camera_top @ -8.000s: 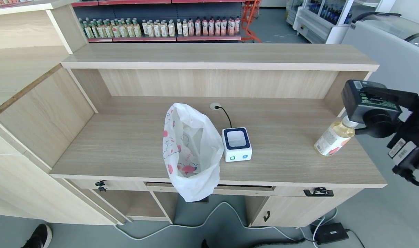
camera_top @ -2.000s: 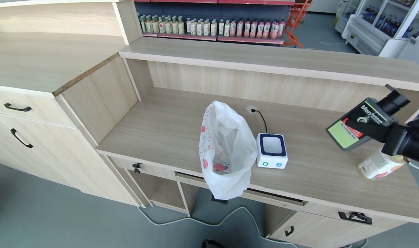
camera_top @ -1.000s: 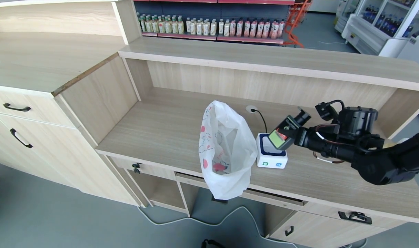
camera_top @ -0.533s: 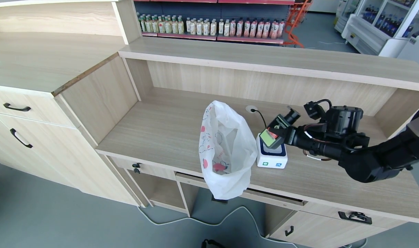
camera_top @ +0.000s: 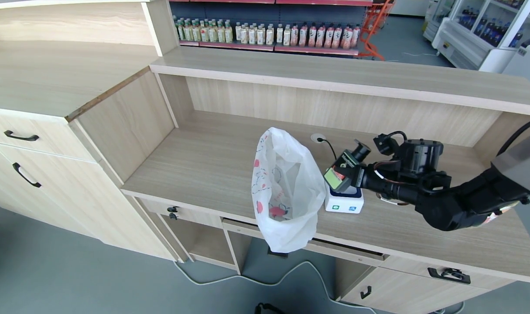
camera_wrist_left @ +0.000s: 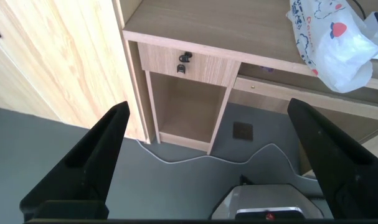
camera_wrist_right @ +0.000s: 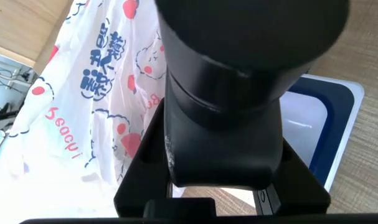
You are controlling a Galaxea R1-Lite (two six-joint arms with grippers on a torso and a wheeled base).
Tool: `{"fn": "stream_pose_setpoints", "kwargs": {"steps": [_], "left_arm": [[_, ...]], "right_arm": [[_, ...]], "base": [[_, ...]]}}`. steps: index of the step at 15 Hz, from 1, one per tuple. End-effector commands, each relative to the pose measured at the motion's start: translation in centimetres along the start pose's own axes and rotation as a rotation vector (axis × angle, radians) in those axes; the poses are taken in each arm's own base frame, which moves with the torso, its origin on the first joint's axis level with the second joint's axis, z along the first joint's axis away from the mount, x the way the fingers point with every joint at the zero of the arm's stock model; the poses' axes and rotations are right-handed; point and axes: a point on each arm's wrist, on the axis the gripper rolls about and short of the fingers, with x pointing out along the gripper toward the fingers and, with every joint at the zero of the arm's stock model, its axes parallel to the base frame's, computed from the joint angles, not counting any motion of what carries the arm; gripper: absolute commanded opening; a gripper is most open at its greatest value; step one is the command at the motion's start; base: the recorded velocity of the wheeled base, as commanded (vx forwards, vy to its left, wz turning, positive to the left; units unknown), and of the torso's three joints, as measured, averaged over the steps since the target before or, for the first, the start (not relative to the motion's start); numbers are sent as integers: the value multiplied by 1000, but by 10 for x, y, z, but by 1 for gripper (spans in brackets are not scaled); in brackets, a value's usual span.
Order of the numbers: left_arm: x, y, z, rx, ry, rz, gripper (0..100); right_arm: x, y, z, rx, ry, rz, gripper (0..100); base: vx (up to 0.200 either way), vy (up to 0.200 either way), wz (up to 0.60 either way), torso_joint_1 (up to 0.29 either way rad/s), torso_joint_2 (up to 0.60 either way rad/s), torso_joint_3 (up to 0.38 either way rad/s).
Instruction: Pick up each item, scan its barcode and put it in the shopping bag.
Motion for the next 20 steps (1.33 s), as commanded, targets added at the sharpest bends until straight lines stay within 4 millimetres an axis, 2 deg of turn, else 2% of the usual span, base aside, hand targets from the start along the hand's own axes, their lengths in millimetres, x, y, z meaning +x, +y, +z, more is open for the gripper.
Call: {"fn": "stream_pose_setpoints", "kwargs": {"steps": [1, 12, 20], "left_arm": [[0, 0, 0, -1, 0, 0, 100], [0, 0, 0, -1, 0, 0, 100], [0, 0, 0, -1, 0, 0, 100]], "right_arm": [[4, -2, -1, 2, 0, 0, 0], [16, -11, -6, 7, -1, -1, 0], [6, -8, -6, 6, 9, -15, 0]], "base": [[0, 0, 0, 0, 0, 0], [0, 0, 0, 0, 0, 0], [0, 0, 0, 0, 0, 0]]}}
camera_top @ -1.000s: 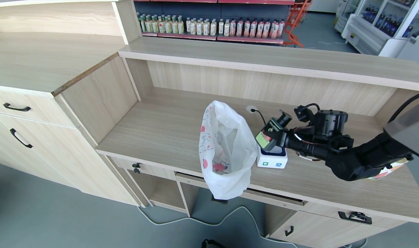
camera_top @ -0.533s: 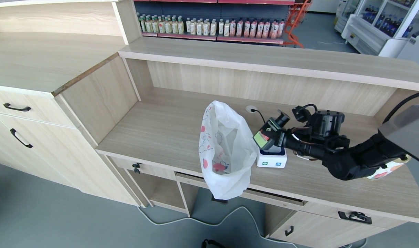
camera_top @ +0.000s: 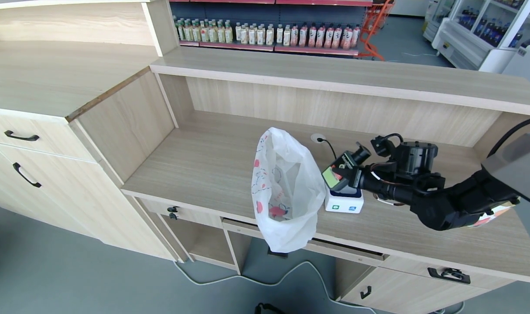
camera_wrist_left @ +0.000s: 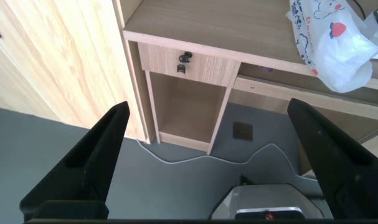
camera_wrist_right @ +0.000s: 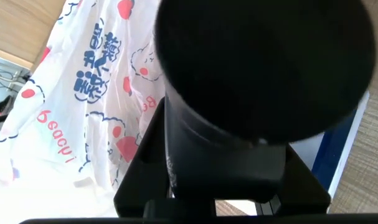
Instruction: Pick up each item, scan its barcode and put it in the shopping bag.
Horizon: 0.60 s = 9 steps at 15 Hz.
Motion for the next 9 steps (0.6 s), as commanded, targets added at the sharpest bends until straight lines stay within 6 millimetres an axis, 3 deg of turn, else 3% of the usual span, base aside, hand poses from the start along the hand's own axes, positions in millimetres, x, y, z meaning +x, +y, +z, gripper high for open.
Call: {"fn": "stream_pose_setpoints", "kwargs": {"steps": [1, 3, 5, 7, 8, 9], "left_arm": [[0, 0, 0, -1, 0, 0, 100], [0, 0, 0, -1, 0, 0, 100], [0, 0, 0, 1, 0, 0, 100], [0, 0, 0, -1, 0, 0, 100], [0, 0, 0, -1, 0, 0, 100], [0, 0, 0, -1, 0, 0, 100]], "right_arm": [[-7, 2, 4, -3, -10, -2, 0], [-30, 17, 25, -33, -61, 7, 0], [-84, 21, 42, -322, -108, -77, 0], [-140, 17, 38, -614, -111, -189, 0], [-153, 16, 38, -643, -115, -216, 0], [-179, 19, 39, -687, -130, -277, 0]], "base": [[0, 0, 0, 0, 0, 0], [0, 0, 0, 0, 0, 0], [0, 0, 0, 0, 0, 0], [0, 0, 0, 0, 0, 0], [0, 0, 0, 0, 0, 0], [0, 0, 0, 0, 0, 0]]}}
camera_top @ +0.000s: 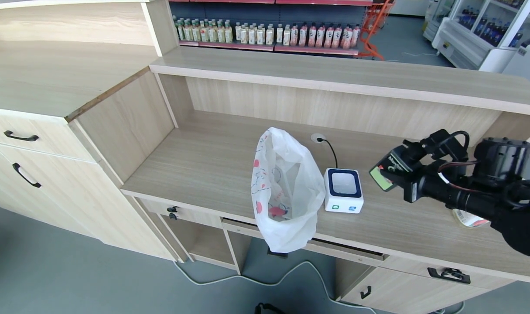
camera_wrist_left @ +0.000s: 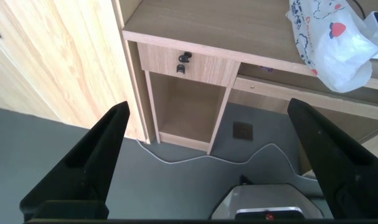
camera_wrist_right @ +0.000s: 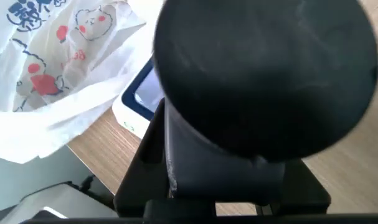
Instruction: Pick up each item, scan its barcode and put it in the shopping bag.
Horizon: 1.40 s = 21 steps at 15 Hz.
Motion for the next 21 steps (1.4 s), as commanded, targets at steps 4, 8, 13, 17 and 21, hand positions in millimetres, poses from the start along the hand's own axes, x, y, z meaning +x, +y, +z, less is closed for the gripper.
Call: {"fn": "stream_pose_setpoints", "kwargs": {"steps": [4, 8, 13, 17, 21], "left_arm": [[0, 0, 0, 0, 0, 0, 100], [0, 0, 0, 1, 0, 0, 100], [0, 0, 0, 0, 0, 0, 100], [0, 0, 0, 1, 0, 0, 100], [0, 0, 0, 1, 0, 0, 100]], "right_arm": [[-90, -31, 22, -209, 18, -380, 0], [-99, -30, 30, -333, 19, -439, 0], [-72, -7, 45, -396, -54, -383, 0], [-21, 22, 38, -390, -105, -263, 0], [40, 46, 6, -147, -104, -142, 0]], "base": [[0, 0, 0, 0, 0, 0], [0, 0, 0, 0, 0, 0], [0, 0, 480, -2, 0, 4], [0, 0, 450, 1, 1, 2], [0, 0, 0, 0, 0, 0]]}}
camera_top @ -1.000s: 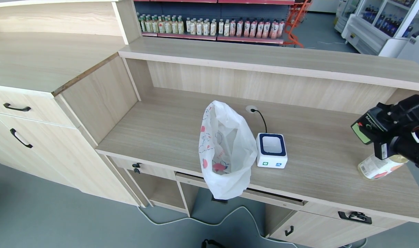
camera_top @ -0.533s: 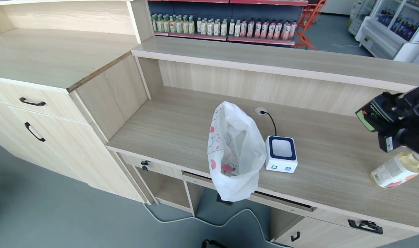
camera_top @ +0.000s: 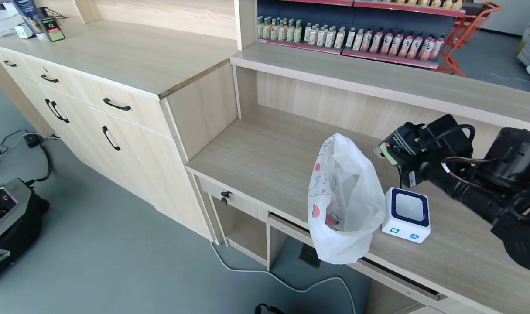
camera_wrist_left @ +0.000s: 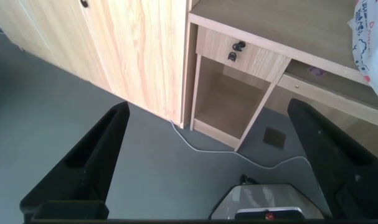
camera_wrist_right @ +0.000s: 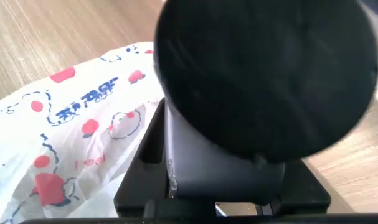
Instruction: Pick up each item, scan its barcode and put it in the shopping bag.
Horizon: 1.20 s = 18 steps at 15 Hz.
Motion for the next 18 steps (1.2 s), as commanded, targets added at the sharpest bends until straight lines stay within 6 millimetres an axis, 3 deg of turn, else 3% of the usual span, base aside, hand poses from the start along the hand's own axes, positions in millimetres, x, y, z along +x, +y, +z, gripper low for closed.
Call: {"fn": "stream_pose_setpoints", "kwargs": {"steps": [1, 5, 10, 12, 18], "left_arm": [[0, 0, 0, -1, 0, 0, 100], [0, 0, 0, -1, 0, 0, 100], [0, 0, 0, -1, 0, 0, 100], [0, 0, 0, -1, 0, 0, 100], [0, 0, 0, -1, 0, 0, 100]], "right_arm": [[35, 35, -28, 141, 49, 91, 0], [57, 55, -65, 219, 141, 127, 0], [115, 68, -81, 295, 73, 116, 0], [125, 72, -88, 288, 70, 128, 0], [126, 83, -106, 292, 121, 149, 0]], "base": [[0, 0, 0, 0, 0, 0], [0, 0, 0, 0, 0, 0], [0, 0, 0, 0, 0, 0], [0, 0, 0, 0, 0, 0], [0, 0, 0, 0, 0, 0]]}}
